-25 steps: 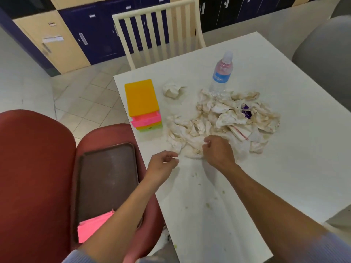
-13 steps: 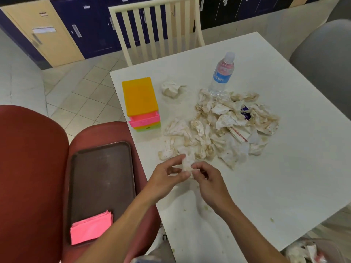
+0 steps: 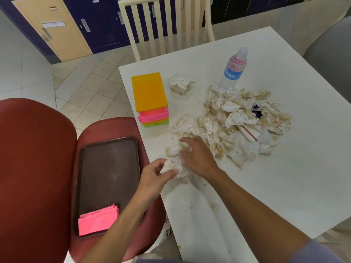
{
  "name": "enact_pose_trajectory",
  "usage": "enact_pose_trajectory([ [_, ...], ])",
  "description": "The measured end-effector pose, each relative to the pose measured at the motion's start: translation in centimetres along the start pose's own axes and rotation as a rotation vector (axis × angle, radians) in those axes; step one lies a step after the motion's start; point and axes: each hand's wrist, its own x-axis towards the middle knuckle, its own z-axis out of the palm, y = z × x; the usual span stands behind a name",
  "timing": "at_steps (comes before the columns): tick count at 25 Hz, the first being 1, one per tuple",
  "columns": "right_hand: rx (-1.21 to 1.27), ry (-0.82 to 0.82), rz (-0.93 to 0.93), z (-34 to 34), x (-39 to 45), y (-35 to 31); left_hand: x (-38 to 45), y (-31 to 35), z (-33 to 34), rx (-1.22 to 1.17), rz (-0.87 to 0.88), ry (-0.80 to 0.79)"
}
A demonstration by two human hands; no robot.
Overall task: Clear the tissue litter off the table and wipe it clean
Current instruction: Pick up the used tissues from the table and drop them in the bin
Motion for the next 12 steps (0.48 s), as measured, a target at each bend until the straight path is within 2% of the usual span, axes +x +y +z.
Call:
enact_pose_trajectory([
  [4, -0.33, -0.089, -0.134, 2.2, 1.4, -0.1, -0.7, -0.1, -0.5, -0.016, -0.017, 0.049],
  [6, -0.341, -0.068, -0.154, 2.2, 1.3, -0.1, -0.9, 0.0, -0.6, -0.057, -0.045, 0.057],
  [9, -0.1, 0.038, -0.083, 1.0, 0.3, 0.1, -1.1, 0.0, -0.2, -0.146, -0.096, 0.067],
  [12, 0.182, 0.147, 0.067, -1.3, -1.4, 0.9, -1.5, 0.3, 0.9, -0.125, -0.108, 0.101],
])
